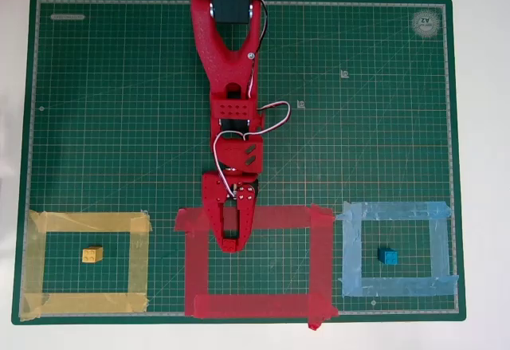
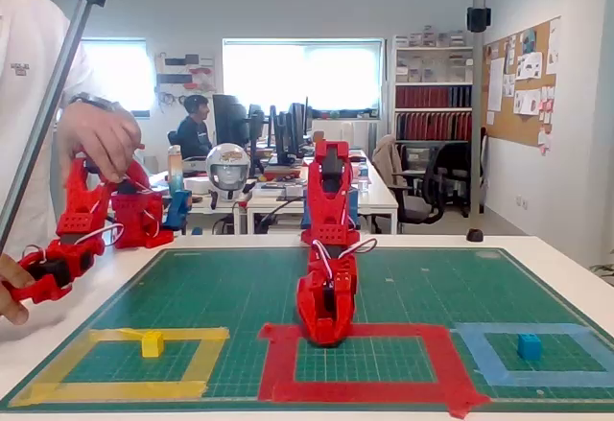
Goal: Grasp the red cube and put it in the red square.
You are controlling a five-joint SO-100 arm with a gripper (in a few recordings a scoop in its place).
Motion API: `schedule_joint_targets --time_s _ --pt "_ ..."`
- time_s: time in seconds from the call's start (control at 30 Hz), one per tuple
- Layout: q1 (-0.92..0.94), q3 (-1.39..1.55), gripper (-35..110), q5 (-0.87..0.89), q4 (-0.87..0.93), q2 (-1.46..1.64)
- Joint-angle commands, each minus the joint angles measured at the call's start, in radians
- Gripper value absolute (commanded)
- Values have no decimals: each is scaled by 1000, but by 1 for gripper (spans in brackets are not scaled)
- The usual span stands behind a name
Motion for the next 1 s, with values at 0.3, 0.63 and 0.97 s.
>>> schedule_joint_targets --time_s 0.3,0.63,0.97 --pt "0 -31 9 -14 -15 91" --pt "14 -37 16 -15 -17 91" --pt "17 -52 16 -15 -17 100"
